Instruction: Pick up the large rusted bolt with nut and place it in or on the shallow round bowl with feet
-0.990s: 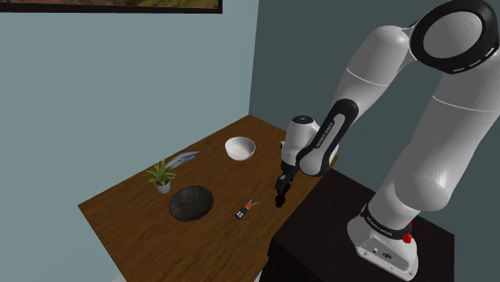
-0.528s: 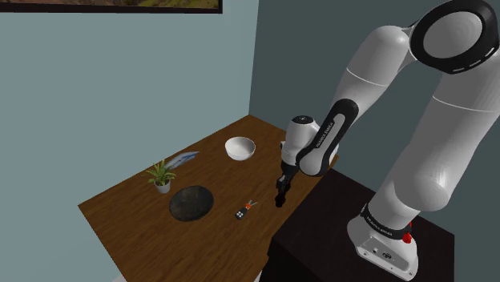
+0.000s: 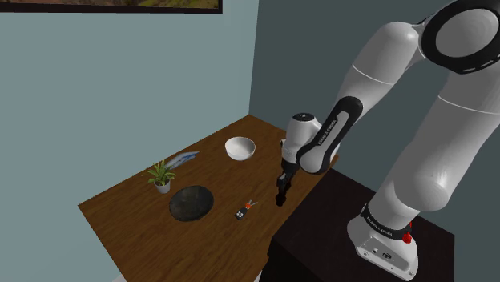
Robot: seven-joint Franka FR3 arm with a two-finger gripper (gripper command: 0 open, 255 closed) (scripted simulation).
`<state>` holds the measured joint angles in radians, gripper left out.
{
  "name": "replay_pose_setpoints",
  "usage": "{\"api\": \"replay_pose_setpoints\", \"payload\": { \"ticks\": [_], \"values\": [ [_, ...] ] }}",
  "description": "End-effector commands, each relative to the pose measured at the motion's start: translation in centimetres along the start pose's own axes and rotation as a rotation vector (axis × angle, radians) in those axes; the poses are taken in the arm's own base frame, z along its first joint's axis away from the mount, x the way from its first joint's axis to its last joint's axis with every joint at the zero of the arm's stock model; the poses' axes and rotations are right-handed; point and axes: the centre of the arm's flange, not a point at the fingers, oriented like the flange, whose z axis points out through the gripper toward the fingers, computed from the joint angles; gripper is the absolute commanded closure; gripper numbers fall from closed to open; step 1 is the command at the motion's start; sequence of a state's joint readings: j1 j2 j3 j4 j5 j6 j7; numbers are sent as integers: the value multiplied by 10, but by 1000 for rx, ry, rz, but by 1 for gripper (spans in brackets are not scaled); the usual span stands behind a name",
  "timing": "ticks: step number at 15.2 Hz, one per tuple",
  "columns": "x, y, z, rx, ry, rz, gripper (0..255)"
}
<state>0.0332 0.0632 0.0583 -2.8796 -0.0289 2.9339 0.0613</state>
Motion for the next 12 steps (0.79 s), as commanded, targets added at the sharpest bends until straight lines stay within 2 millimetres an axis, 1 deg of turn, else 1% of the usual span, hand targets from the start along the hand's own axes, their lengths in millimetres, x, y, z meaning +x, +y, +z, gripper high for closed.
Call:
{"api": "replay_pose_setpoints", "payload": {
  "ticks": [1, 12],
  "values": [
    [0, 1, -10, 0, 0, 0, 255],
    [0, 1, -68, 0, 0, 0, 255]
  ]
}}
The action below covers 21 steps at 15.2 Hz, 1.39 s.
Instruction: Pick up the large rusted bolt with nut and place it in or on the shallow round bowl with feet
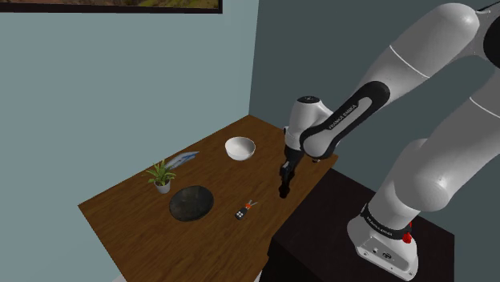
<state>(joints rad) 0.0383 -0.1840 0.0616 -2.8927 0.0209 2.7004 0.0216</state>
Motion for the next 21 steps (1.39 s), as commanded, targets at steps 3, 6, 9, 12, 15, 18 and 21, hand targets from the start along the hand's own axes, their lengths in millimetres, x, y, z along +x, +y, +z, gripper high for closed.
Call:
{"api": "replay_pose_setpoints", "payload": {
  "ticks": [3, 6, 9, 12, 15, 18, 21],
  "values": [
    [0, -1, -22, 0, -1, 0, 255],
    [-1, -1, -38, 0, -1, 0, 255],
    [9, -10, -51, 0, -1, 0, 255],
    [37, -37, -57, 0, -1, 0, 255],
    [65, -64, -64, 0, -1, 0, 255],
    [93, -92, -71, 0, -1, 0, 255],
    [120, -119, -78, 0, -1, 0, 255]
  ]
}}
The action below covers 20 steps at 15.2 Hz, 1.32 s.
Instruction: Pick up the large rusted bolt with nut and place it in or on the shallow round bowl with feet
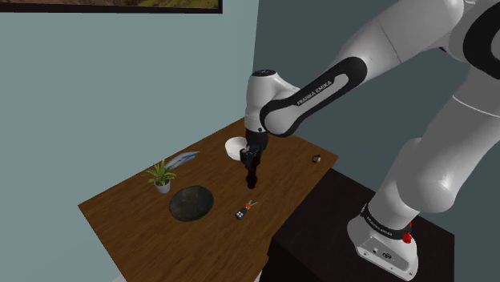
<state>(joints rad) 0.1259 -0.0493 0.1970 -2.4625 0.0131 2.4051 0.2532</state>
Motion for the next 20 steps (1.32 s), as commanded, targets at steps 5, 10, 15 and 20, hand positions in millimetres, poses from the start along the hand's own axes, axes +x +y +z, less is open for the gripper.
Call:
{"api": "replay_pose_setpoints", "payload": {
  "ticks": [5, 10, 15, 20],
  "values": [
    [59, -53, -12, 1, -1, 1, 255],
    [106, -99, -23, 1, -1, 1, 255],
    [152, -144, -34, 1, -1, 1, 255],
    [177, -168, -30, 1, -1, 1, 255]
  ]
}}
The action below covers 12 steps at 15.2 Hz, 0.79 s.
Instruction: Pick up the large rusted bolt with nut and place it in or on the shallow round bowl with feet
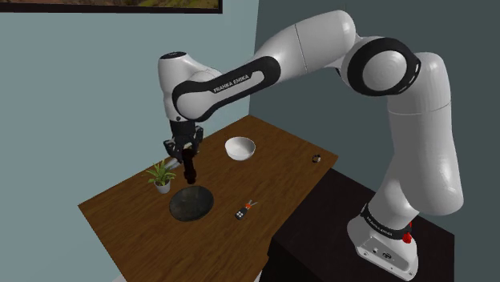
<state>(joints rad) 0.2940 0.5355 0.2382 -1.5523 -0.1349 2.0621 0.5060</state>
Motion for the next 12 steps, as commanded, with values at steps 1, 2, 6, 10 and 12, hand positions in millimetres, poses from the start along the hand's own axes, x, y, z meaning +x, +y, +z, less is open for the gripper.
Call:
{"api": "replay_pose_setpoints", "payload": {
  "ticks": [1, 2, 6, 10, 12],
  "values": [
    [2, -3, 8, 0, 0, 1, 255],
    [2, -3, 13, 0, 0, 1, 255],
    [3, -3, 35, 0, 0, 1, 255],
    [3, -3, 56, 0, 0, 1, 255],
    [3, -3, 66, 0, 0, 1, 255]
  ]
}}
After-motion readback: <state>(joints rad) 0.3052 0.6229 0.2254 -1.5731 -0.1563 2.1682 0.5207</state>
